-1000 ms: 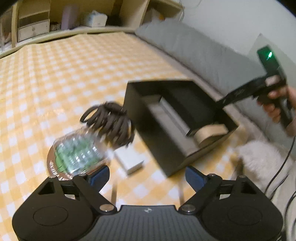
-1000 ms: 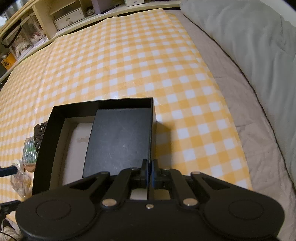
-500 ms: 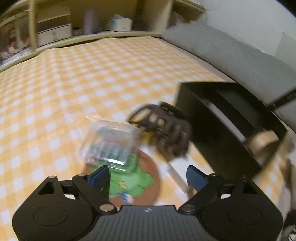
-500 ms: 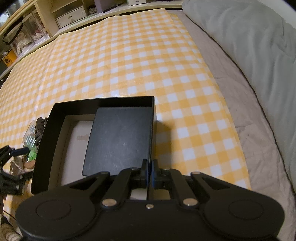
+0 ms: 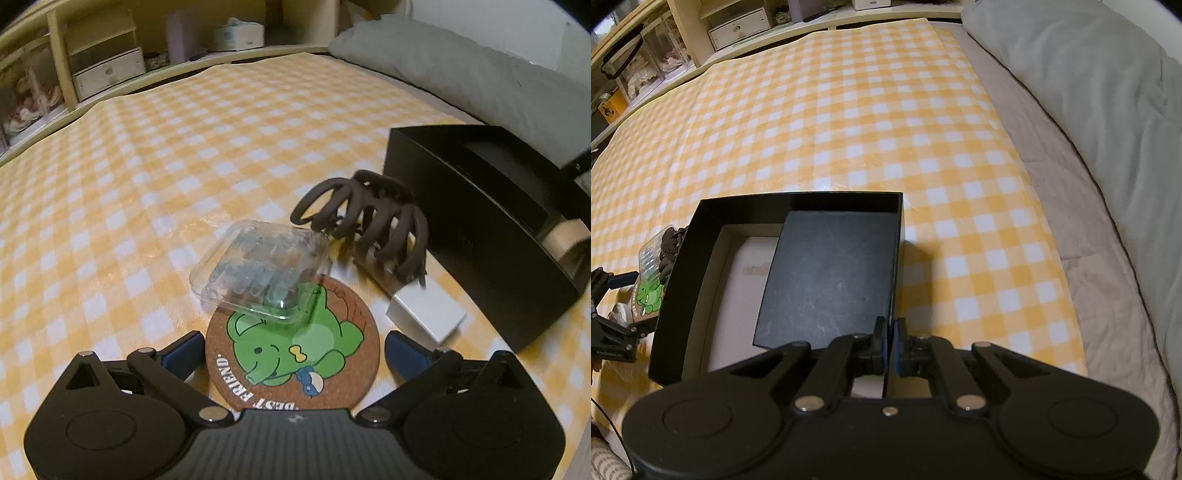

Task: Organize rigid objects
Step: 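Grasp and lift the cork coaster with the left tool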

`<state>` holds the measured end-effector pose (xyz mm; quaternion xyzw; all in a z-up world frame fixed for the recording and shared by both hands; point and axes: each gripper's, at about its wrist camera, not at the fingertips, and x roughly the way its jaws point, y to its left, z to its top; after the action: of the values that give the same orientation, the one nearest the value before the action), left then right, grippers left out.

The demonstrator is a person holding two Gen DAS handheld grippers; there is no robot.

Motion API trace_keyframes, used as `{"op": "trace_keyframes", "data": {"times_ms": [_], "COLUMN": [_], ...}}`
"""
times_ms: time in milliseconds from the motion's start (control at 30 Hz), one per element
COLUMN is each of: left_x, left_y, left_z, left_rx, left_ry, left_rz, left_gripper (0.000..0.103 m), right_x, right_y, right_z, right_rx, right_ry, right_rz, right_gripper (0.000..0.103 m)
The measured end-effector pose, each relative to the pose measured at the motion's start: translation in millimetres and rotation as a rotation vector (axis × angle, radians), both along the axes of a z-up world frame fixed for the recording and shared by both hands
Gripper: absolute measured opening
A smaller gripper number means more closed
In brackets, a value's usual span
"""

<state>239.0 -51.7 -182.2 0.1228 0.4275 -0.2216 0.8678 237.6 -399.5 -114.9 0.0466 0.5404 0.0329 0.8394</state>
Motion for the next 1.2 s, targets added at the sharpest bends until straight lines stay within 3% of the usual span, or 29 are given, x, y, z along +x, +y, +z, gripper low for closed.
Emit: {"op": "trace_keyframes", "data": {"times_ms": [400, 667, 933, 1000, 1200], "left_x": [5, -1, -2, -4, -4], "left_y": [-4, -7, -14, -16, -10], "left_z": [10, 56, 77, 72, 31], "left_rx": [-0.018, -0.139, -0.175, -0.158, 0.017], "left_ry": [0.016, -0.082, -0.125, -0.115, -0.024], "left_rz": [0.054, 0.07, 0.067, 0.053, 0.031], "left_gripper": [0.098, 0.098, 0.098, 0.098, 0.099], "right_x": [0, -1, -1, -1, -2], "right_y": [-1, 1, 1, 0, 0], "right_z": [0, 0, 0, 0, 0], "right_rx": [-0.009, -0.009, -0.01, -0.01, -0.017], "right_ry": [-0.004, -0.004, -0.004, -0.003, -0.005], "right_rz": [0.014, 0.013, 0.013, 0.014, 0.021], "right_gripper": [0.004, 0.004, 0.004, 0.004, 0.004]}}
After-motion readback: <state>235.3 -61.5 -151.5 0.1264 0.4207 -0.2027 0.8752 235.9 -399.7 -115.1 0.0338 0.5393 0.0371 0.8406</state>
